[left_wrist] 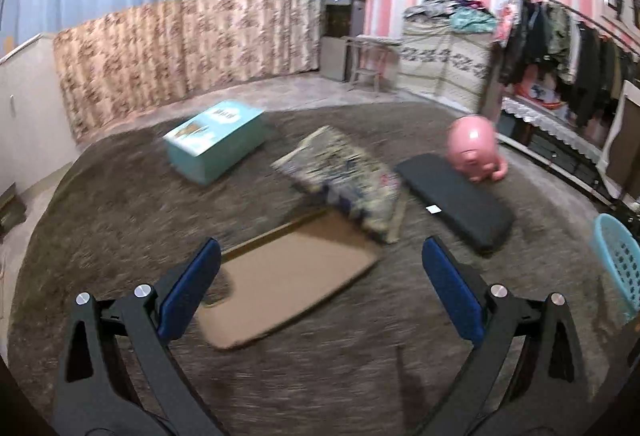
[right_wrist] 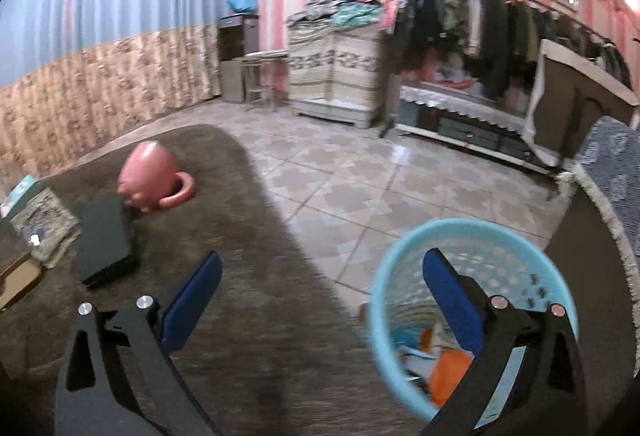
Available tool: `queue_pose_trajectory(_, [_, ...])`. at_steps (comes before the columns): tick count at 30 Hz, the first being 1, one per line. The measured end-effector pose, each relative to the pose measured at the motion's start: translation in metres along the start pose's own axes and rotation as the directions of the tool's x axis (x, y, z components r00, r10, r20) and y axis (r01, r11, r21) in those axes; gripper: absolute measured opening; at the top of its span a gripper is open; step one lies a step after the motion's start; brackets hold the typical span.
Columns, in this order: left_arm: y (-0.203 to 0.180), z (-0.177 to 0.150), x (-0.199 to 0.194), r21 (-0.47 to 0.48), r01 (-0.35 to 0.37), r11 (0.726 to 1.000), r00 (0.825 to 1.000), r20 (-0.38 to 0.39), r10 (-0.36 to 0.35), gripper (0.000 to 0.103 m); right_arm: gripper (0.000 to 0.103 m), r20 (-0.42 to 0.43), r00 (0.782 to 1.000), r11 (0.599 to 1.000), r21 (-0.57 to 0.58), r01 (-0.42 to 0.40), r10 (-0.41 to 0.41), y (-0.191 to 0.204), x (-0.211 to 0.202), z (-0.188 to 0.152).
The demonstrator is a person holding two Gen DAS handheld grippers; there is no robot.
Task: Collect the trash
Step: 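Move both tools back over the trash on the rug, then grasp the printed snack packet with the left tool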
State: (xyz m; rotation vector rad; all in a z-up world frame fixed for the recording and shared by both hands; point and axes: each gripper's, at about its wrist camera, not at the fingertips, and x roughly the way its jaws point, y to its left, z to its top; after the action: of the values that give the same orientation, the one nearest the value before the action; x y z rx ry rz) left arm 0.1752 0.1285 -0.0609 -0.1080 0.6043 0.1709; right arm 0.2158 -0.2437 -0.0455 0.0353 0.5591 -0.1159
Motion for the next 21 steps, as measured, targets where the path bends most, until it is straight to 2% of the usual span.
queue_pose_trajectory(5, [0.02, 0.005, 0.019, -0.025, -0.014, 1.0, 0.999, -0.039, 0.013, 0.097, 0.098, -0.039, 0.998, 0.999, -0.009, -0.043, 0.043, 0.023, 0.009, -0.005])
queue_pose_trajectory(11, [0.005, 0.027, 0.047, 0.02, 0.021, 1.0, 0.998, -0.051, -0.02, 0.097, 0.098, -0.055, 0.997, 0.995, -0.075, -0.06, 0.056, 0.049, 0.012, -0.008])
queue_pose_trajectory(16, [-0.01, 0.046, 0.08, 0.043, 0.071, 0.997, 0.994, -0.083, -0.067, 0.097, 0.098, -0.045, 0.998, 0.991, -0.126, -0.036, 0.031, 0.051, 0.009, -0.007])
queue_pose_trajectory(18, [-0.016, 0.05, 0.096, 0.061, 0.073, 0.995, 0.992, -0.11, -0.066, 0.091, 0.098, -0.055, 0.998, 0.993, -0.107, -0.045, 0.039, 0.046, 0.011, -0.005])
queue_pose_trajectory(21, [-0.021, 0.05, 0.111, 0.075, 0.088, 0.993, 0.987, -0.139, -0.077, 0.074, 0.098, -0.064, 0.997, 0.994, -0.092, -0.051, 0.045, 0.041, 0.012, -0.004])
